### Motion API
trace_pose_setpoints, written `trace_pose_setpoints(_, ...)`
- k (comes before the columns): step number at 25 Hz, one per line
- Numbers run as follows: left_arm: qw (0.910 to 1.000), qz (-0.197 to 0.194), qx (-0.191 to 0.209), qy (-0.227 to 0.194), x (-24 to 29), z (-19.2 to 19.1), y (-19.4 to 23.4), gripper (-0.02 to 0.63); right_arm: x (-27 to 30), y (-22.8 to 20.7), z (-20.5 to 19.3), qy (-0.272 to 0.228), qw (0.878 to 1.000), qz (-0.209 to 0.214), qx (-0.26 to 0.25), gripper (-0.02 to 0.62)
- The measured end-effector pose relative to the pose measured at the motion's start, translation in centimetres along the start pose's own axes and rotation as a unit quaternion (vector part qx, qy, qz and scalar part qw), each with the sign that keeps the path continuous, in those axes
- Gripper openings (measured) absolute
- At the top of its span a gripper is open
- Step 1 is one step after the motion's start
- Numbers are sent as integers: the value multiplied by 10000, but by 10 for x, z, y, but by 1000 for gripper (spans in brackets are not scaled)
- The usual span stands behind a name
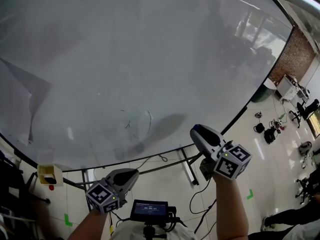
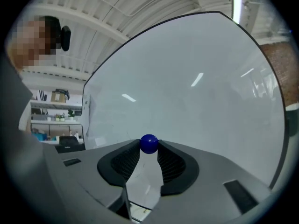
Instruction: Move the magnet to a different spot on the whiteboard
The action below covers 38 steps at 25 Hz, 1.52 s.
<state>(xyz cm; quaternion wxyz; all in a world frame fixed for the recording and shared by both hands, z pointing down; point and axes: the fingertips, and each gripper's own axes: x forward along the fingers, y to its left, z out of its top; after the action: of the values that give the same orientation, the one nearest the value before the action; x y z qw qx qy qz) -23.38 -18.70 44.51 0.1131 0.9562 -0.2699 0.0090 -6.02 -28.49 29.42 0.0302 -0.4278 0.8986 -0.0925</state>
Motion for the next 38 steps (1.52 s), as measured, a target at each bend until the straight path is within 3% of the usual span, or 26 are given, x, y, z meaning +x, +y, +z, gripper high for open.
trace_pose_setpoints(4, 10000, -87, 27, 20, 7, 3, -3, 8, -13, 6, -13, -233, 9972, 277, 659, 138)
trace_pose_setpoints(8, 9999, -109, 11, 33, 11, 1, -9, 8, -26, 8, -27, -246, 9950, 381, 886, 138)
trace_pose_setpoints(21, 9993, 305, 215, 94, 35, 8, -40, 8, -74, 13, -64, -335, 9898, 1192, 706, 140)
trace_pose_setpoints(32, 9922, 1120, -490, -250, 38, -1, -57, 8, -132, 4, -112, -467, 9832, 1624, 690, 140)
trace_pose_setpoints(38, 9927, 1166, -300, 41, 54, -19, -90, 8, -174, -8, -124, -577, 9831, 1576, 728, 140)
